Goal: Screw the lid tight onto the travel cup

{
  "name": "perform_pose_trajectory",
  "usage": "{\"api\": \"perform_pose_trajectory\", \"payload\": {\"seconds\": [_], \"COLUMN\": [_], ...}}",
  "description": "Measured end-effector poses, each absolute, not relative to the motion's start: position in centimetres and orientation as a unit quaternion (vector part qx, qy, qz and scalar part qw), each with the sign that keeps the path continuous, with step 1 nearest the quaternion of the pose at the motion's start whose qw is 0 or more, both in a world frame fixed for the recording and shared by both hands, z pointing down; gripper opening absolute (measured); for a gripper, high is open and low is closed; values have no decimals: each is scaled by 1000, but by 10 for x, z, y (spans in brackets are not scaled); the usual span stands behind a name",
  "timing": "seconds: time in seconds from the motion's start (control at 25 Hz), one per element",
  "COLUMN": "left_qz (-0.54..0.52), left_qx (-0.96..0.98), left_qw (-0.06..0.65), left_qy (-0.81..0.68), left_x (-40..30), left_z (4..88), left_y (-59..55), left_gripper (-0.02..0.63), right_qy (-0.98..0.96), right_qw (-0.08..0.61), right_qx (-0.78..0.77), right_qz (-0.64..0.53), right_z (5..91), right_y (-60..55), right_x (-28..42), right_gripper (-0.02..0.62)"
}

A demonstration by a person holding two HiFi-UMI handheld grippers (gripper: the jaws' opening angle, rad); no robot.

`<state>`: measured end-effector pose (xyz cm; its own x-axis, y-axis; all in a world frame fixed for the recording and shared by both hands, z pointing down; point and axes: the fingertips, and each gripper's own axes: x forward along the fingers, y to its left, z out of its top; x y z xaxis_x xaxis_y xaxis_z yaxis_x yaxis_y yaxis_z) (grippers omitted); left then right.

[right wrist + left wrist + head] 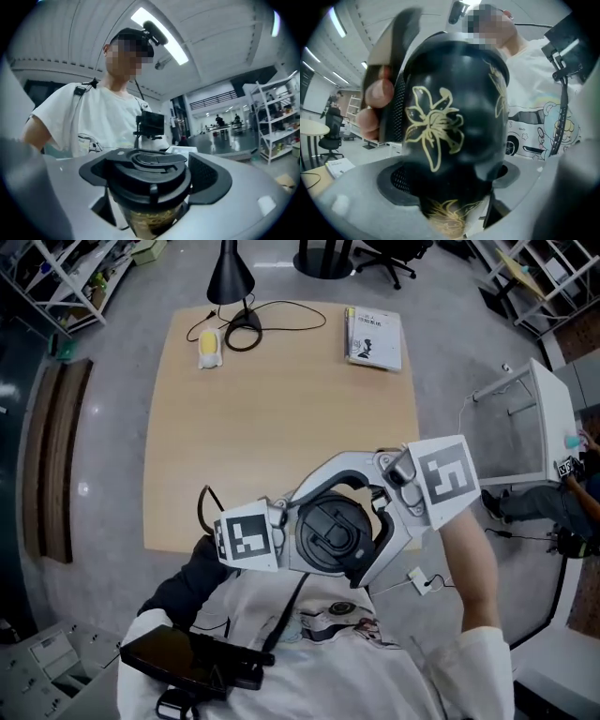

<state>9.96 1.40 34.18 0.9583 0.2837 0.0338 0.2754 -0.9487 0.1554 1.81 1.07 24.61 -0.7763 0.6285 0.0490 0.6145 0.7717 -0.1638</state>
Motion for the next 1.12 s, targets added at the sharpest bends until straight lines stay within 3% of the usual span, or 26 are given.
{"api": "perform_pose_trajectory", "payload": {"seconds": [0.04, 0.16, 0.36, 0.44, 0.52, 0.72, 0.88, 0.92, 1.04, 1.12], "left_qz": [30, 30, 47, 48, 35, 13, 13, 14, 22, 31], "left_qx": [985, 987, 995, 994, 995, 992, 986, 986, 991, 995], "left_qw": [74, 87, 73, 57, 64, 88, 86, 90, 97, 95], "left_qy": [152, 131, -45, -80, -62, 86, 139, 139, 92, 20], "left_x": [102, 102, 82, 76, 76, 81, 92, 92, 87, 80], "left_z": [341, 343, 355, 355, 350, 340, 338, 338, 342, 346], "left_y": [21, 20, -42, -55, -50, 0, 22, 22, 5, -20], "left_gripper": [408, 407, 407, 408, 408, 408, 408, 407, 405, 405], "right_qy": [-934, -946, -995, -993, -993, -967, -924, -924, -959, -989], "right_qw": [52, 56, 72, 70, 74, 51, 83, 83, 65, 65], "right_qx": [-346, -306, 23, 74, 19, -235, -371, -368, -263, -115], "right_qz": [74, 94, 62, 67, 88, 82, 49, 57, 78, 65], "right_z": [246, 247, 256, 258, 258, 240, 251, 253, 250, 250], "right_y": [17, 19, -42, -48, -34, -6, 29, 30, 11, -18], "right_x": [16, 7, -21, -25, -19, 8, -5, -7, -18, -30], "right_gripper": [488, 486, 486, 487, 586, 591, 566, 510, 503, 503]}}
